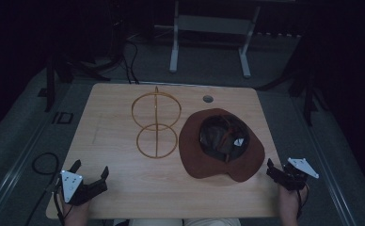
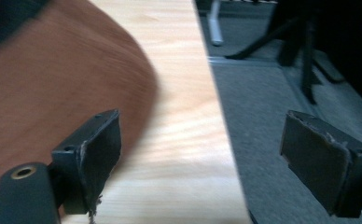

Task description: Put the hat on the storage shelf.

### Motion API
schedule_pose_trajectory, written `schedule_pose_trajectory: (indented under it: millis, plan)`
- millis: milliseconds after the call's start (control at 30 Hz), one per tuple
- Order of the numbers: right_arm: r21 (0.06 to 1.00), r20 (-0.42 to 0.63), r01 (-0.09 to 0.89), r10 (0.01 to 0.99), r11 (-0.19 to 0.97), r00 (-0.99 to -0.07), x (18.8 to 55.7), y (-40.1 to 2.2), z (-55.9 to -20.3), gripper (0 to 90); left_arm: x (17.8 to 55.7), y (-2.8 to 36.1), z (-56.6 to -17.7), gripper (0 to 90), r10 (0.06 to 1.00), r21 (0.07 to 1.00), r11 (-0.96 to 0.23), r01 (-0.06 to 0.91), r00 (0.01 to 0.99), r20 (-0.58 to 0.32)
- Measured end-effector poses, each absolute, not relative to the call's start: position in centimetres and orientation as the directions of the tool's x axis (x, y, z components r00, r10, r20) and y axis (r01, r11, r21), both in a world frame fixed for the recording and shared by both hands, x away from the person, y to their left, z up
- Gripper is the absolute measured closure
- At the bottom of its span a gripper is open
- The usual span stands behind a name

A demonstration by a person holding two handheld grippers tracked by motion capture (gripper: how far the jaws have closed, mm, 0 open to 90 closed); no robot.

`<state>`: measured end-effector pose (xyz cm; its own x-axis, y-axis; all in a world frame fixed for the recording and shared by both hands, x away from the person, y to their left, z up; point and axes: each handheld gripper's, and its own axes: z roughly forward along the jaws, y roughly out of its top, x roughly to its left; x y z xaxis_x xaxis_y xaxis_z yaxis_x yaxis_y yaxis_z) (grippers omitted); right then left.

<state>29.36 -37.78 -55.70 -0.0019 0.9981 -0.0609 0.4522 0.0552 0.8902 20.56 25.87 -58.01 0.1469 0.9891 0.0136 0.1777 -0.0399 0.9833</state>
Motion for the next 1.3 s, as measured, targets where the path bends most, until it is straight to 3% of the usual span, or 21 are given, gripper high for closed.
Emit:
schedule_pose_trajectory:
  millis: [133, 267, 400, 667, 867, 1033, 1300]
  plan:
    - [0.884, -0.071, 0.454, 0.993, 0.109, -0.099, 29.6, -36.6, -54.1, 11.4, 20.5, 25.6, -57.9, 3.9, 0.99, 0.978, -0.054, 0.202, 0.135, 0.027]
    - [0.881, -0.139, 0.437, 0.982, 0.182, -0.127, 29.9, -34.9, -52.3, 11.5, 20.4, 25.2, -57.7, 3.9, 0.989, 0.978, -0.053, 0.2, 0.144, 0.025]
    - [0.871, -0.039, 0.473, 0.98, 0.13, -0.197, 30.8, -34.2, -50.6, 13.7, 20.5, 24.8, -57.6, 3.7, 0.986, 0.973, -0.051, 0.227, 0.166, 0.013]
    - [0.875, -0.007, 0.463, 0.96, 0.142, -0.281, 33.6, -32.0, -48.2, 15.2, 20.7, 24.4, -57.6, 3.8, 0.985, 0.951, -0.055, 0.303, 0.173, 0.002]
    - [0.855, -0.025, 0.489, 0.955, 0.173, -0.294, 36.2, -31.0, -47.4, 16.3, 20.8, 24.8, -57.5, 3.9, 0.983, 0.937, -0.012, 0.35, 0.174, -0.052]
    - [0.84, -0.016, 0.515, 0.957, 0.17, -0.29, 38.1, -30.4, -46.9, 10.4, 20.7, 24.5, -57.4, 3.7, 0.983, 0.937, -0.05, 0.346, 0.183, -0.015]
    - [0.79, -0.019, 0.579, 0.951, 0.204, -0.309, 41.5, -30.2, -47.1, 10.6, 20.8, 24.2, -57.5, 3.9, 0.973, 0.931, -0.088, 0.354, 0.23, 0.004]
